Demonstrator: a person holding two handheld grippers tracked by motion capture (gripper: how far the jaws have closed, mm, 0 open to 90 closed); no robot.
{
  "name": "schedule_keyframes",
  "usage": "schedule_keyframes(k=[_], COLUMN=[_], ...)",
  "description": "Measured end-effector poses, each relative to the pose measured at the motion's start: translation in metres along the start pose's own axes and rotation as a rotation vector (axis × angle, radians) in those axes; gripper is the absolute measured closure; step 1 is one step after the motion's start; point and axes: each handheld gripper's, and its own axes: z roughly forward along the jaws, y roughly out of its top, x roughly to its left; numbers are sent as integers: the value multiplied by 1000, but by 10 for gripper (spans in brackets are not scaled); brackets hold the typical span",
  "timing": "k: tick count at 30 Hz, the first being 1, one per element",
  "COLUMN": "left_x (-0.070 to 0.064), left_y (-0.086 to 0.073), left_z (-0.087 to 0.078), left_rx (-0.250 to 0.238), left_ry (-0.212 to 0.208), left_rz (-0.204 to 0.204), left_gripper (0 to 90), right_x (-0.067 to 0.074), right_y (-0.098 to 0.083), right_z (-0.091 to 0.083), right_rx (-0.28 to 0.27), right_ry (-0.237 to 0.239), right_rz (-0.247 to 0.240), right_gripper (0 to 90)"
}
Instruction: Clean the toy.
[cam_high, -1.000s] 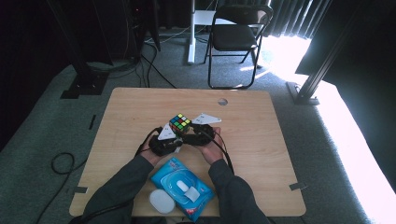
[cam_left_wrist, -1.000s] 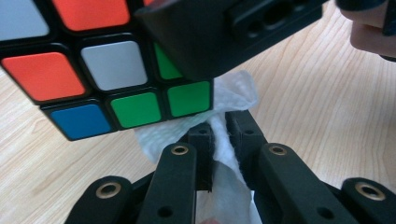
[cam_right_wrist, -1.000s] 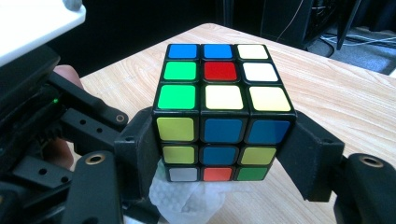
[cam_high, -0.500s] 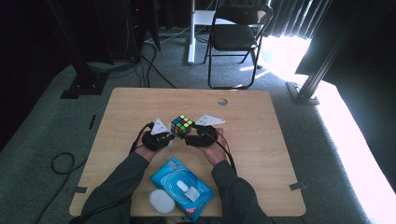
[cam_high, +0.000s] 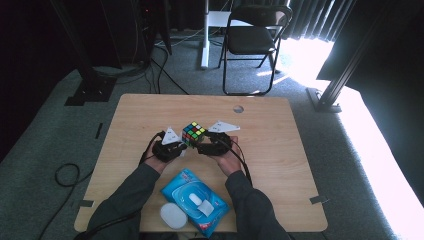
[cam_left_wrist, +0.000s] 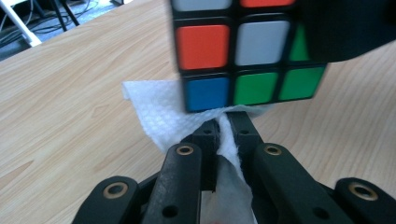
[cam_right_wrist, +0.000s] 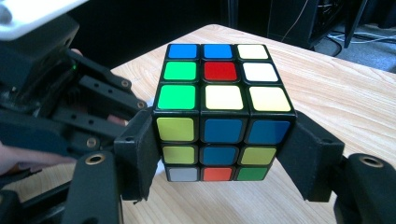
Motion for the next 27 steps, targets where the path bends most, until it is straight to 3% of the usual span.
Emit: schedule_keyframes(k=[13, 27], left_x=[-18, 6], left_y=[4, -2], left_z=[5, -4], left_rx=[-9, -19], left_ry=[-78, 14], left_rz=[68, -8], left_gripper=[849, 850], right_x=[1, 0], right_y=[6, 4], right_z=[7, 3], right_rx=[-9, 0], right_ry=[-5, 0], right_rz=[8, 1], right_gripper=[345, 345])
